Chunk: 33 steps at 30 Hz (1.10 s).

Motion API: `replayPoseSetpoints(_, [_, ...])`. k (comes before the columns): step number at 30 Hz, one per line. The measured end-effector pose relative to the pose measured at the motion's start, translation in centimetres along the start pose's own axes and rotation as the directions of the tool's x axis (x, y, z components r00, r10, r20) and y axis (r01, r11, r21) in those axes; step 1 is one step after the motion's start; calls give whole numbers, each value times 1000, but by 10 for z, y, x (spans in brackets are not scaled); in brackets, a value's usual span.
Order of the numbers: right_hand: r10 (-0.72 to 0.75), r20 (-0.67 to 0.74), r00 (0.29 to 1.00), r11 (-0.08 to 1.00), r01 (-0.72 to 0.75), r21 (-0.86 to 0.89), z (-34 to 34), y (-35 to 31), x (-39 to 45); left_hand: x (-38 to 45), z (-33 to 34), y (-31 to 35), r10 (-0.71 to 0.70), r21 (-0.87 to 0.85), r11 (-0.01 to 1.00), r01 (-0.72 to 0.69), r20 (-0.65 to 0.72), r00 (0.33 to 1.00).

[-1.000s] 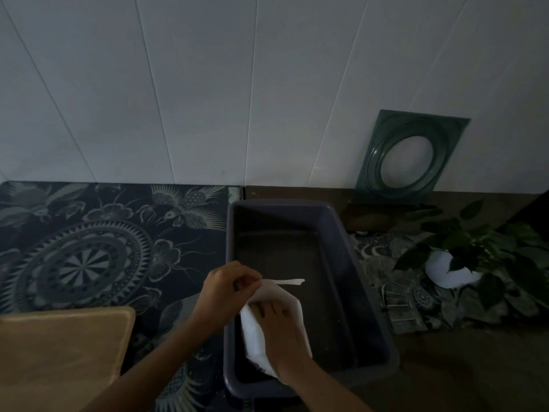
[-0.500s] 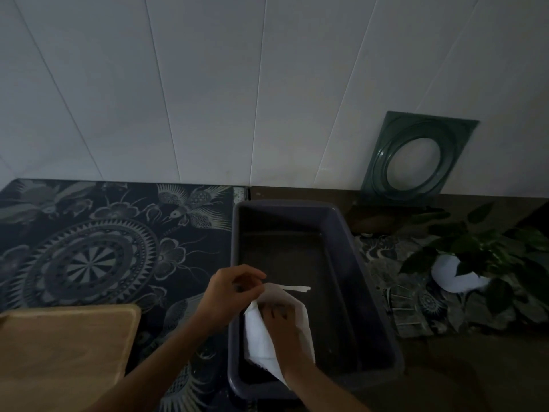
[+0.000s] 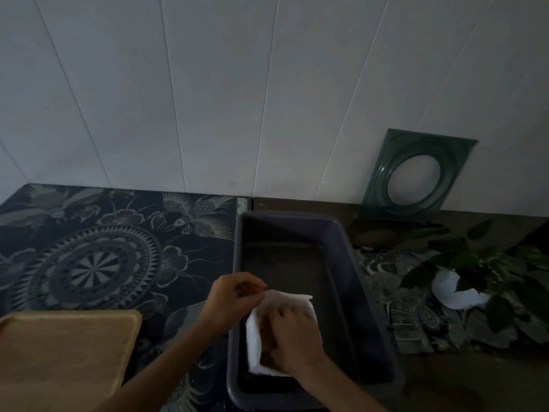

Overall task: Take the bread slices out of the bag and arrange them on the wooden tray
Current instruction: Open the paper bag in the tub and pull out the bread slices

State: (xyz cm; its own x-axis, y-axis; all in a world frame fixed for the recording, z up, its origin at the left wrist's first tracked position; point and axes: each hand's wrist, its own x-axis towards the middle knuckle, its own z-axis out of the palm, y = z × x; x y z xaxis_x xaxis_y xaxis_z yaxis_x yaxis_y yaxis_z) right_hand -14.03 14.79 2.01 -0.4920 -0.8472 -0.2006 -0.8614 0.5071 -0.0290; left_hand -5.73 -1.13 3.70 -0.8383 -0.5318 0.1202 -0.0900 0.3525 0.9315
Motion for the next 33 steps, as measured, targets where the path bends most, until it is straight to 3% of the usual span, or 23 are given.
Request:
replayPoseSetpoints(6, [31,-47,998,986,-23,164,-36,12,-18,0,2,-2,2,31,1000,-3,31,1000])
replayPoseSetpoints(22, [30,-149,988,951,17,307,-147,58,-54,1,4,3,-4,22,1000,1,125,992])
replayPoseSetpoints(33, [13,-216,976,782,125,610,-201,87,-37,-7,-14,33,-105,45,994,95,304,947])
